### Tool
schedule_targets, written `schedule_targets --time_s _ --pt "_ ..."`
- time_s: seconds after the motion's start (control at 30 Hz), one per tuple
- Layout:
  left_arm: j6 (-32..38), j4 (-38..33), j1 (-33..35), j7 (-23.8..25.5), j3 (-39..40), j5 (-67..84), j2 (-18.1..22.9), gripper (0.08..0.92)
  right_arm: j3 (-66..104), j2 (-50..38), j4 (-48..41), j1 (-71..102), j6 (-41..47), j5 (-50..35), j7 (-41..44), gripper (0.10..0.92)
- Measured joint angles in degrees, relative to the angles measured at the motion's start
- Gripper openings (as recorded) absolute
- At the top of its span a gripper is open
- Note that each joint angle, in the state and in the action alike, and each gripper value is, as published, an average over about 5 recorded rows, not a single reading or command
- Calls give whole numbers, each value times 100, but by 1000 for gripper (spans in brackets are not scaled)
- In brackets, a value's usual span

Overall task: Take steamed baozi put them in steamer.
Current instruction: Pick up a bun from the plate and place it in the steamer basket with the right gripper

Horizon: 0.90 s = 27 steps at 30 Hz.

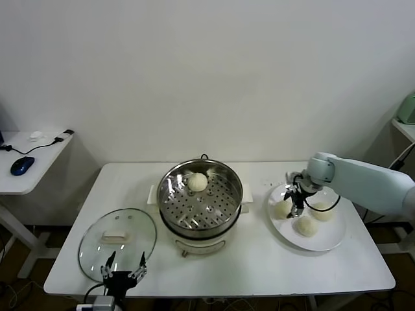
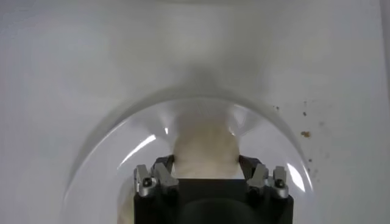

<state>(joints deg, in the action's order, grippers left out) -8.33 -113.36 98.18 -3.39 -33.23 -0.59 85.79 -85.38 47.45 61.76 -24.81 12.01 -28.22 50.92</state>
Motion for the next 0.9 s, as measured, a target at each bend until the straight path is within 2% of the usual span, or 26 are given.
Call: schedule_targets --time_s 0.47,0.7,0.9 --pt "-74 -130 -26 -5 76 0 -15 823 -951 441 1130 -2598 39 -1799 360 714" --pt "-123 -186 -69 17 85 24 -45 823 -895 1153 1674 -3055 397 -2792 -30 714" --pt "-180 -207 -109 35 45 83 -88 823 -831 1916 1754 -2891 752 -3324 -471 714"
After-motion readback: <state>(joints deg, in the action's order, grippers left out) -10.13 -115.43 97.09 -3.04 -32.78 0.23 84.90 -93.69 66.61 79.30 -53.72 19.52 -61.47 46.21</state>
